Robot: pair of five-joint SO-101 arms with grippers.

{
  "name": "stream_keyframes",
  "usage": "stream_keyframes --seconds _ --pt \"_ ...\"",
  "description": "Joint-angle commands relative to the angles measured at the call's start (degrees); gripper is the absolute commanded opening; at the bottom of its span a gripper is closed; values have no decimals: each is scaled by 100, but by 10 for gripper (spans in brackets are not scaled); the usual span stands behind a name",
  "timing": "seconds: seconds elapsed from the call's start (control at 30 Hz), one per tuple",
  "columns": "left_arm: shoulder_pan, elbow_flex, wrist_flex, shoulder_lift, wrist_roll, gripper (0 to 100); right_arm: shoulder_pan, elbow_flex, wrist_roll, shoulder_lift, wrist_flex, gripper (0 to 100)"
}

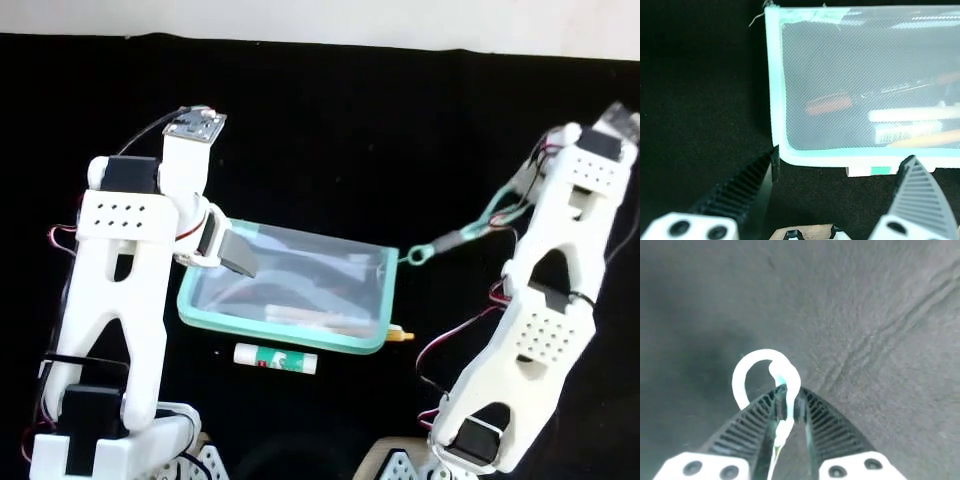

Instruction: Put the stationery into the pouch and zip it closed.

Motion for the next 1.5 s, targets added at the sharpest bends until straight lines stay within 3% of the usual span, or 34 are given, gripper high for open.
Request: stream_keyframes --seconds 0.0,0.23,0.73,0.93,1.47 --pt "57 -180 -9 -57 44 375 -145 -664 334 -716 435 5" --pt "66 -321 -9 -66 44 375 -866 -1974 844 -1516 1420 5" --pt "48 -1578 53 -66 62 375 -2949 -2290 1143 -3864 1156 5" --pt "40 -2563 448 -66 62 375 -3582 -2290 1125 -4620 778 5" --pt "-136 -4259 598 -66 475 375 -3952 -2299 1143 -5297 -66 5"
